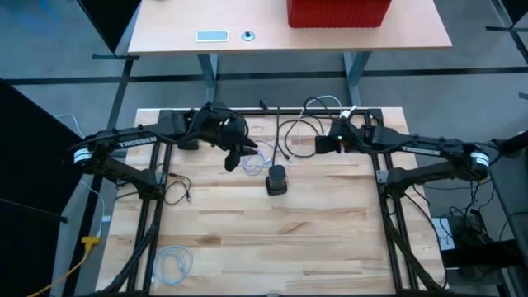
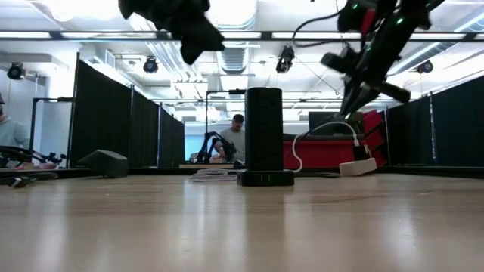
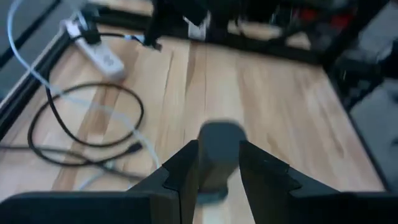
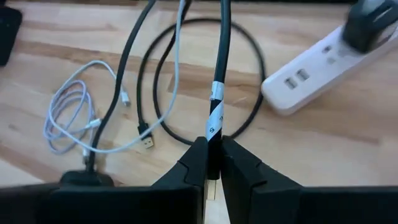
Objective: Insert USB
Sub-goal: Insert the top black charger cable into the white outlet extension
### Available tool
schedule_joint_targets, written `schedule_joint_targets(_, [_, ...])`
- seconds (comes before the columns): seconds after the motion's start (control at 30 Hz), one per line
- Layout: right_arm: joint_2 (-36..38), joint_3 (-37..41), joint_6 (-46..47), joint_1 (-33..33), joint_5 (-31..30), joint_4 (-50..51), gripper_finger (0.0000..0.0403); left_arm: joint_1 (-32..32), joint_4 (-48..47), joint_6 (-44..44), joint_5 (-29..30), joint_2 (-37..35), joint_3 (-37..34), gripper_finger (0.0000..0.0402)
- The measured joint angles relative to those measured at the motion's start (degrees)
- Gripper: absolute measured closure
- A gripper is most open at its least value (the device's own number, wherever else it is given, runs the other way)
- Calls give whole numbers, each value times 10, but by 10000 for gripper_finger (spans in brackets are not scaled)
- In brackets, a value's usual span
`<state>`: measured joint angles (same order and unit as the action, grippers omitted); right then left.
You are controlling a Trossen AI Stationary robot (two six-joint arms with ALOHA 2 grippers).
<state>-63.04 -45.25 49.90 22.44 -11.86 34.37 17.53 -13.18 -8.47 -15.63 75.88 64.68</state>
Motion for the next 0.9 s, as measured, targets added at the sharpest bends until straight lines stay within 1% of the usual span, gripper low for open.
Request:
schedule_joint_targets(0.2, [88,0,-90,-2,-16,70,388,-10,175,-85,-46,0,-46,297])
schedule_joint_targets(0.33, [135,0,-161,-2,-16,110,388,-26,339,-160,-45,6,-70,298])
schedule_joint_targets(0.37, [147,0,-182,-2,-17,112,388,-29,368,-179,-41,9,-75,298])
schedule_joint_targets(0.43, [169,0,-222,-2,-10,117,388,-41,410,-210,-14,21,-77,299])
schedule_joint_targets(0.53, [197,0,-276,-2,8,121,388,-62,427,-237,53,37,-77,299])
schedule_joint_targets(0.63, [222,0,-333,-2,52,121,388,-85,435,-243,116,60,-76,300])
schedule_joint_targets(0.67, [228,0,-351,-2,74,122,388,-90,439,-238,132,69,-74,300])
schedule_joint_targets(0.7, [230,0,-350,-2,101,122,388,-91,423,-198,137,80,-56,300])
schedule_joint_targets(0.9, [235,0,-335,-2,267,119,388,-96,305,94,154,150,75,295])
